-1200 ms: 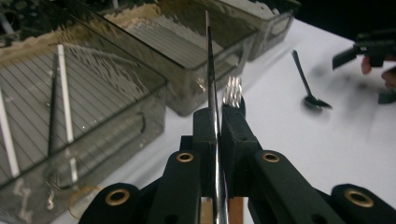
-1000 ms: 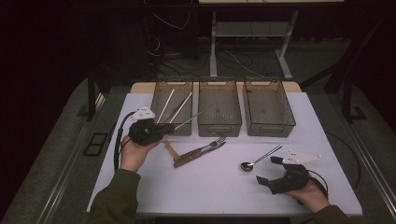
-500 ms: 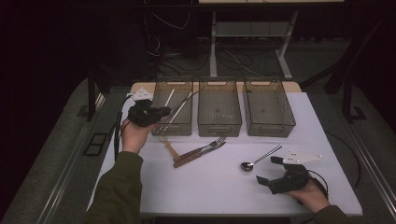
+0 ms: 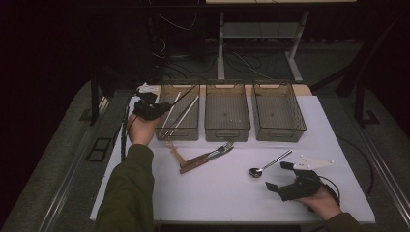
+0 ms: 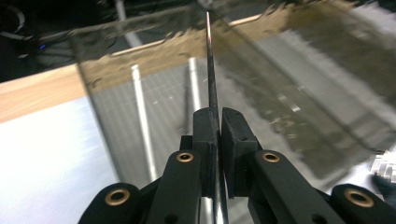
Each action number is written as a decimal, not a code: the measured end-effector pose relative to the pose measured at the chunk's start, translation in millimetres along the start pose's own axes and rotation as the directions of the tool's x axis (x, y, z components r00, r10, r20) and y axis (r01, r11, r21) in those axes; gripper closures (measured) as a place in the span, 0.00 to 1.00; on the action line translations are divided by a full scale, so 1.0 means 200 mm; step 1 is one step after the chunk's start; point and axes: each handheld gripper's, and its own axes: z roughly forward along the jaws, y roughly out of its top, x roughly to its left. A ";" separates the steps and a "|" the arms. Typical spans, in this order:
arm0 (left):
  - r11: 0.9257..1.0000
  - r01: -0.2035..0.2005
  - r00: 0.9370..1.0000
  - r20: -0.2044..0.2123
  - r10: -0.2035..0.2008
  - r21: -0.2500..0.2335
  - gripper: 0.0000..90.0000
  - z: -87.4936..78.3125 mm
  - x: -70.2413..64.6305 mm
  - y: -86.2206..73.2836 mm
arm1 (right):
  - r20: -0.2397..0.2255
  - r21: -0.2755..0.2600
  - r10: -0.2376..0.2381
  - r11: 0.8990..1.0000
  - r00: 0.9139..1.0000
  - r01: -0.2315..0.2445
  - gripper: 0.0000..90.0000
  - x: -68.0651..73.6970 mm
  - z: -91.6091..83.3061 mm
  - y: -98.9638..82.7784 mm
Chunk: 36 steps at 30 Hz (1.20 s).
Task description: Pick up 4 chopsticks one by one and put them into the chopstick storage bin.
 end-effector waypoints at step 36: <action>0.984 0.017 0.998 -0.061 -0.006 0.177 0.92 0.23 0.01 -0.05 | -0.004 -0.002 -0.004 1.000 1.000 0.004 0.02 0.00 0.00 0.00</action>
